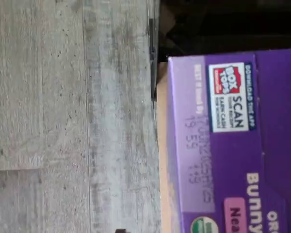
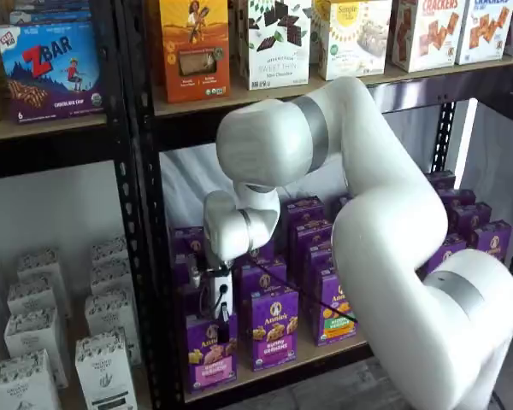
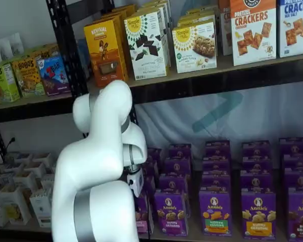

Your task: Pick up the purple box with a pink patch in the middle, on the bottom shelf, the first box from the left

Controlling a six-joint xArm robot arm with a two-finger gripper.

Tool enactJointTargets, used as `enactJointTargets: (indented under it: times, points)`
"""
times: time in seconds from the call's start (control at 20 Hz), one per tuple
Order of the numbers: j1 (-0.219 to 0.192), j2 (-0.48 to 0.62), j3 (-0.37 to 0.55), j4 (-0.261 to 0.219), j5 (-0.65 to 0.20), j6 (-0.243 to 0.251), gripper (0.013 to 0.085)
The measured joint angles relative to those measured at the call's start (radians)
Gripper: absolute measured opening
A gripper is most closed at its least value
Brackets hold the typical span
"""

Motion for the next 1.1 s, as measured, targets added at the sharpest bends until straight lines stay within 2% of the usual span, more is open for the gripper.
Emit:
enactJointTargets:
  times: [0.1,0.2,0.25,0.3,0.45,0.5,0.7,1.1]
  points:
    - [0.001,0.003,-0.003,0.002,0.003,-0.001,0.0850]
    - [0.002,0.004,-0.002,0.009,0.003,-0.006,0.0770]
    - [0.002,0.004,-0.001,0.011,0.001,-0.008,0.0770]
    - [0.002,0.004,0.001,0.012,0.000,-0.009,0.0730]
    - [0.002,0.001,0.009,0.007,-0.007,-0.005,0.0690]
    - [0.002,-0.001,0.012,0.004,-0.009,-0.003,0.0650]
    - [0.000,-0.006,0.021,-0.014,-0.005,0.012,0.0650]
    - [0.006,-0.007,0.040,-0.017,-0.048,0.019,0.0650]
